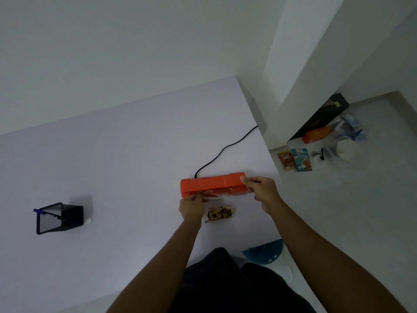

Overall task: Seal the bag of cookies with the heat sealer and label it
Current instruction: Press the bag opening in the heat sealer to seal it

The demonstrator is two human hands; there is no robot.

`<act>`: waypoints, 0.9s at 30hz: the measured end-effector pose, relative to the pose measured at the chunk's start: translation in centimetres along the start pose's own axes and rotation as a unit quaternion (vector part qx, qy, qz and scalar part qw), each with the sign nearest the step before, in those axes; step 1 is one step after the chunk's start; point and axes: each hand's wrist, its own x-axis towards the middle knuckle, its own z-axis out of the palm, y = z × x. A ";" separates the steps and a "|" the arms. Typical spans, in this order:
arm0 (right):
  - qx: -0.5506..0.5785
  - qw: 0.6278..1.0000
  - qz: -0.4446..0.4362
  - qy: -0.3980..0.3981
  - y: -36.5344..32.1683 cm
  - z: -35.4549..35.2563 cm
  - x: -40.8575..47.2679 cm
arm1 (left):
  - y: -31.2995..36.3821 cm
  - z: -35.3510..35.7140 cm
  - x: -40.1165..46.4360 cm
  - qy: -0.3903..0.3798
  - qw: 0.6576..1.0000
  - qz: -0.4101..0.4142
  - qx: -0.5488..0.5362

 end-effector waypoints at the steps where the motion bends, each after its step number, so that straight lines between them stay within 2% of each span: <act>1: -0.001 1.000 0.014 -0.002 0.0 -0.1 0.2 | 0.0 0.0 0.0 0.001 1.000 -0.001 0.000; 10: 0.022 0.995 0.096 -0.010 -0.6 -0.3 0.8 | -0.4 0.2 0.4 0.002 1.000 0.000 -0.001; 27: 0.014 0.992 0.125 -0.024 -0.7 -0.4 1.2 | -0.5 0.1 0.4 -0.001 1.000 0.004 -0.001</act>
